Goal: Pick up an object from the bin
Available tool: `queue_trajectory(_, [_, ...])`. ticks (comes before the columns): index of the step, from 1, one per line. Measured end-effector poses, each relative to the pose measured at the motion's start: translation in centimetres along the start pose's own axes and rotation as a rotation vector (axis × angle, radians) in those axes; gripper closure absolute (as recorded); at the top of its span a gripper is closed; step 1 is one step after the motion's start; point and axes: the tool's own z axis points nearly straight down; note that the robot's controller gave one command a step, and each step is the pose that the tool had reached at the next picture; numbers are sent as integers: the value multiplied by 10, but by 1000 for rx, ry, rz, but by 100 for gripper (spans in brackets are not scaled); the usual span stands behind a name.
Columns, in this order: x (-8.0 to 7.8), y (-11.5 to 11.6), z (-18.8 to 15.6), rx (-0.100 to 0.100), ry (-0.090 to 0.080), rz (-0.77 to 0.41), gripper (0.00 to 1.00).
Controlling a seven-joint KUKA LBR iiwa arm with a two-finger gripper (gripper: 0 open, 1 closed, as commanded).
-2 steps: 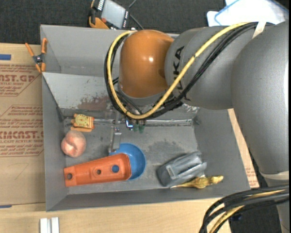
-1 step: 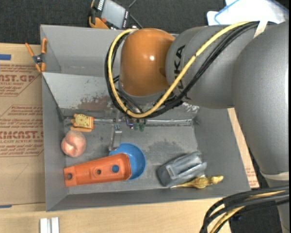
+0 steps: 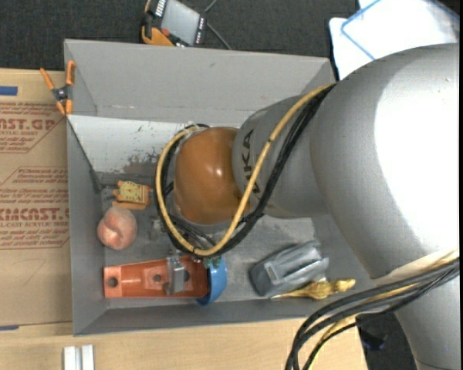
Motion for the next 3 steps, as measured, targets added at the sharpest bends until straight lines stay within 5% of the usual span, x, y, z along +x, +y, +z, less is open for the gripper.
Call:
queue_trajectory(1, [21,13,-67,-1,-13,5,0])
queue_trajectory(2, [9,4,0,0,8,-4,0])
queue_trajectory(3, [32,25,2,-5,-26,25,0])
